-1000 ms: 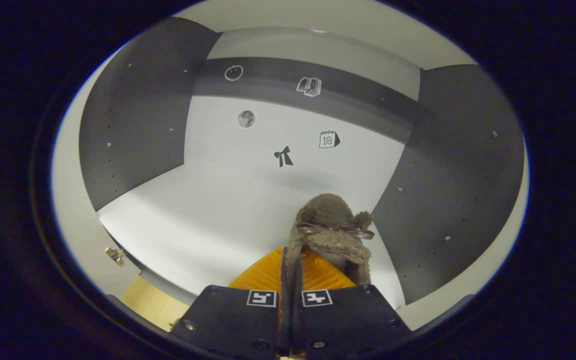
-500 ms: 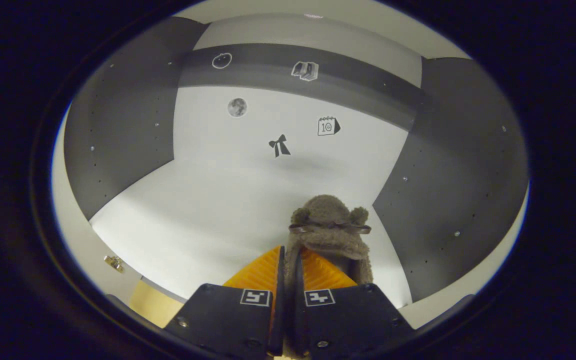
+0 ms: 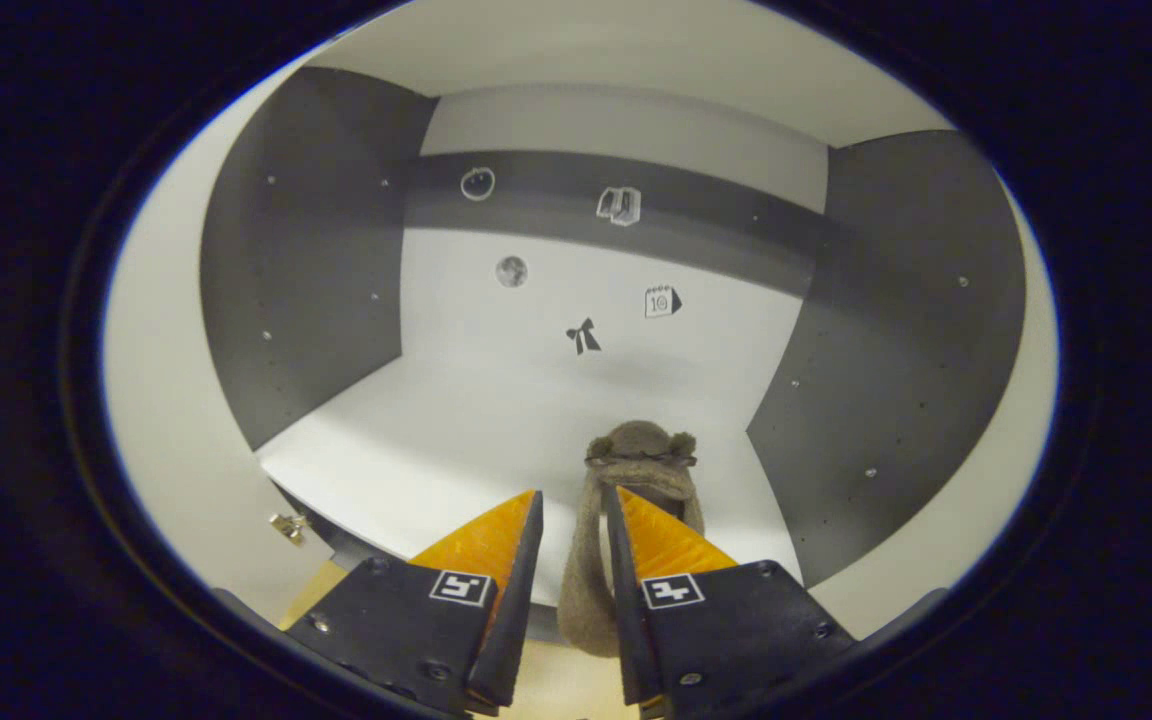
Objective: Grab one shoe with the right hand and put it into the shoe cabinet, grab the other shoe with the left hand and put it into the shoe cabinet; then close the right door with the right hand and the left door with the left hand.
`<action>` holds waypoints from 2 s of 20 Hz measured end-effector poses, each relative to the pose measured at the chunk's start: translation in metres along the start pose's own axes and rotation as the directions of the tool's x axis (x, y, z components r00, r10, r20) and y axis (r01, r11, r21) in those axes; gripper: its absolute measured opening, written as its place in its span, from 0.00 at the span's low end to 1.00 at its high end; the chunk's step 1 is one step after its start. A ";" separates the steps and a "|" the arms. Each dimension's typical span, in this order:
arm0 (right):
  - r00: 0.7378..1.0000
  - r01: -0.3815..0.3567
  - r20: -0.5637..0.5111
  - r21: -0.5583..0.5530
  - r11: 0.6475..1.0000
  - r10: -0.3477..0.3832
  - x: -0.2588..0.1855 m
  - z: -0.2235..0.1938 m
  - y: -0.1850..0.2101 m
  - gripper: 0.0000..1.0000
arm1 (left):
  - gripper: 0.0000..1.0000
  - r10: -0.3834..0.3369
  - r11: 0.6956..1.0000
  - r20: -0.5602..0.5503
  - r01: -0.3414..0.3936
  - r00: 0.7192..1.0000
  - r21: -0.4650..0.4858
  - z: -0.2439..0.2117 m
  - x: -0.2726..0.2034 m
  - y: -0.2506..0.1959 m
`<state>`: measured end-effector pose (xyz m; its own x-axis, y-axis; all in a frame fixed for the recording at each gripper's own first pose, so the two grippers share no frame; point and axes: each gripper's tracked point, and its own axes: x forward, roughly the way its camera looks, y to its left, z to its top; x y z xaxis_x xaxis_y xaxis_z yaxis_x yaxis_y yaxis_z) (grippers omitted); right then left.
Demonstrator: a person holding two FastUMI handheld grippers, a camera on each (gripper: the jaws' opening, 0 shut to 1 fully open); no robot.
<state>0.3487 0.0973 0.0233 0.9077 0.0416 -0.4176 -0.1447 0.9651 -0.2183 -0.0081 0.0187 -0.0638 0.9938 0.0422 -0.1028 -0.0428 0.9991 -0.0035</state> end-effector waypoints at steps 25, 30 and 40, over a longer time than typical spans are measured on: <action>0.920 0.072 0.374 0.127 0.989 -0.115 -0.220 -0.172 -0.018 0.75 | 0.95 -0.087 0.996 -0.013 0.087 0.996 0.026 0.001 -0.003 -0.040; 0.923 0.100 0.349 0.190 0.977 -0.162 -0.229 -0.210 -0.030 0.81 | 0.95 -0.096 0.994 -0.033 0.097 0.995 0.039 -0.006 -0.008 -0.044; 0.928 0.097 0.327 0.249 0.964 -0.178 -0.234 -0.243 -0.039 0.95 | 0.95 -0.073 0.997 -0.288 0.069 0.955 -0.027 -0.079 -0.005 -0.045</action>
<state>0.0467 -0.0128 -0.0850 0.9970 -0.0489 -0.0599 0.0471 0.9984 -0.0310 -0.0192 -0.0274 -0.1418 0.9226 -0.0353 -0.3841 0.0228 0.9990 -0.0372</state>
